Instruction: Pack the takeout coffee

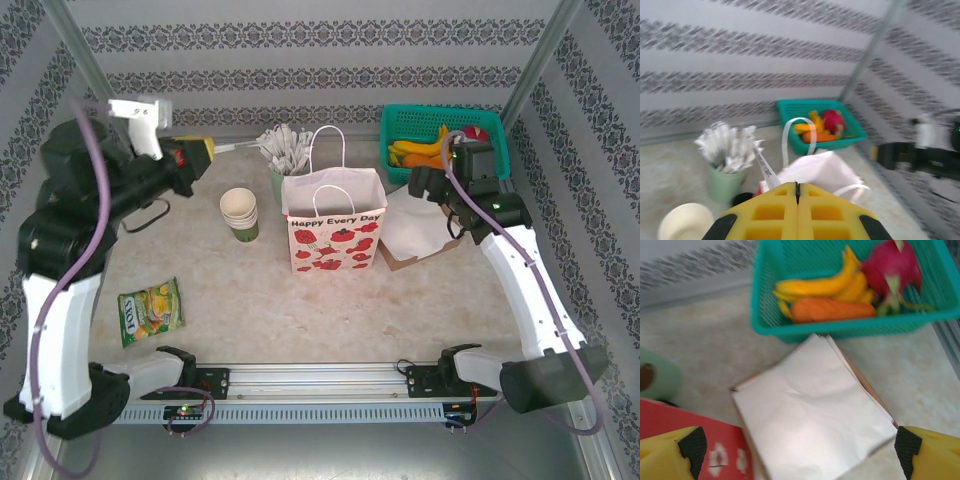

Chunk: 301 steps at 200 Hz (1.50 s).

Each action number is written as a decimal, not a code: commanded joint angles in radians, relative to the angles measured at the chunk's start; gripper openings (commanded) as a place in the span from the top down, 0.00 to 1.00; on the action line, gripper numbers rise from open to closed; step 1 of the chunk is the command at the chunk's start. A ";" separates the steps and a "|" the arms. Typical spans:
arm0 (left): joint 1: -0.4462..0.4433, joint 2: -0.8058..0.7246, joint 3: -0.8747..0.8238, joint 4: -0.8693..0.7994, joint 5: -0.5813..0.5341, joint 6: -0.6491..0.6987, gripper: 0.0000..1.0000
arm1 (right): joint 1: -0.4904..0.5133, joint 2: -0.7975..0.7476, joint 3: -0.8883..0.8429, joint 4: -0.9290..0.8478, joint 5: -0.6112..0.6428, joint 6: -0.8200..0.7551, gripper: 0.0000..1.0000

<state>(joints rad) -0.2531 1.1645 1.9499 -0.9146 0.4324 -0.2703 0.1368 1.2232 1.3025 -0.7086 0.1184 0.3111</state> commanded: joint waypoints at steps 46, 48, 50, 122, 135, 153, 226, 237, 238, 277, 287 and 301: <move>-0.019 0.114 -0.061 0.035 0.199 -0.034 1.00 | -0.112 0.158 -0.128 0.032 -0.184 -0.041 0.02; -0.023 0.120 -0.065 0.040 0.192 -0.031 1.00 | -0.112 0.169 -0.126 0.030 -0.191 -0.046 0.02; -0.027 0.126 -0.070 0.044 0.185 -0.031 1.00 | -0.112 0.180 -0.124 0.029 -0.201 -0.051 0.02; -0.216 0.378 -0.009 -0.037 -0.048 0.106 1.00 | -0.037 0.607 0.024 -0.020 -0.172 -0.129 0.14; -0.227 0.405 -0.017 -0.047 -0.052 0.114 1.00 | -0.029 0.641 0.042 -0.026 -0.134 -0.119 0.30; -0.240 0.430 -0.027 -0.061 -0.070 0.117 0.97 | -0.012 0.639 0.042 -0.024 -0.085 -0.110 0.50; -0.244 0.435 -0.050 -0.046 -0.032 0.131 0.55 | -0.011 0.457 -0.012 -0.033 -0.051 -0.103 1.00; -0.244 0.429 -0.054 -0.040 -0.031 0.132 0.49 | -0.011 0.425 -0.015 -0.041 -0.047 -0.106 1.00; -0.244 0.427 -0.054 -0.039 -0.032 0.132 0.48 | -0.012 0.422 -0.016 -0.041 -0.047 -0.106 1.00; -0.242 0.406 -0.082 0.011 -0.023 0.116 0.33 | -0.013 0.369 -0.030 -0.048 -0.022 -0.119 0.87; -0.242 0.404 -0.085 0.016 -0.012 0.115 0.29 | -0.016 0.373 -0.032 -0.047 -0.019 -0.120 0.88; -0.242 0.400 -0.086 0.017 -0.004 0.116 0.26 | -0.016 0.379 -0.040 -0.042 -0.013 -0.115 0.97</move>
<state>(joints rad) -0.4854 1.5997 1.8732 -0.9329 0.3985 -0.1574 0.1207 1.5974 1.2980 -0.7311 0.0673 0.2035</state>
